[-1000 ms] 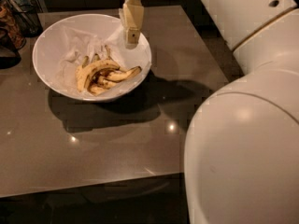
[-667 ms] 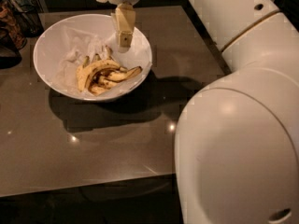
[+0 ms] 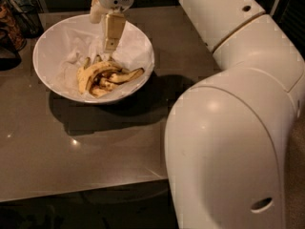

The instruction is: Pick banana from white bowl

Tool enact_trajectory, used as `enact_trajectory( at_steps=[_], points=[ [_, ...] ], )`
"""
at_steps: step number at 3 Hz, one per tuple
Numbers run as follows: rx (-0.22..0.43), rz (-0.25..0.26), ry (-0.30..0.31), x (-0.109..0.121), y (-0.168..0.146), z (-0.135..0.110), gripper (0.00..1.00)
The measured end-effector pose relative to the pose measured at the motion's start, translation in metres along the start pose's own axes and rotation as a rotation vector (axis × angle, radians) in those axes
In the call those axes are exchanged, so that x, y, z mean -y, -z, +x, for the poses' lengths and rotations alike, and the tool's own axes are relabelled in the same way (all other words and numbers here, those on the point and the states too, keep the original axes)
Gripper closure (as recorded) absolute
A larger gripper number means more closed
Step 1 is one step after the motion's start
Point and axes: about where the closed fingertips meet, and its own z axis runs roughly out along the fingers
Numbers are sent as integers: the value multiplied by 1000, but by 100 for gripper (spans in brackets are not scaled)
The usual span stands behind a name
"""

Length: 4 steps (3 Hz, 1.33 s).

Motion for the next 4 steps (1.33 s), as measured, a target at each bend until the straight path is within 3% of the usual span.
enact_trajectory(
  at_steps=[3,4],
  points=[
    [19,-81,-84,-35,-22,16,35],
    [18,-93,-85,-37,-26,18,34]
  ],
)
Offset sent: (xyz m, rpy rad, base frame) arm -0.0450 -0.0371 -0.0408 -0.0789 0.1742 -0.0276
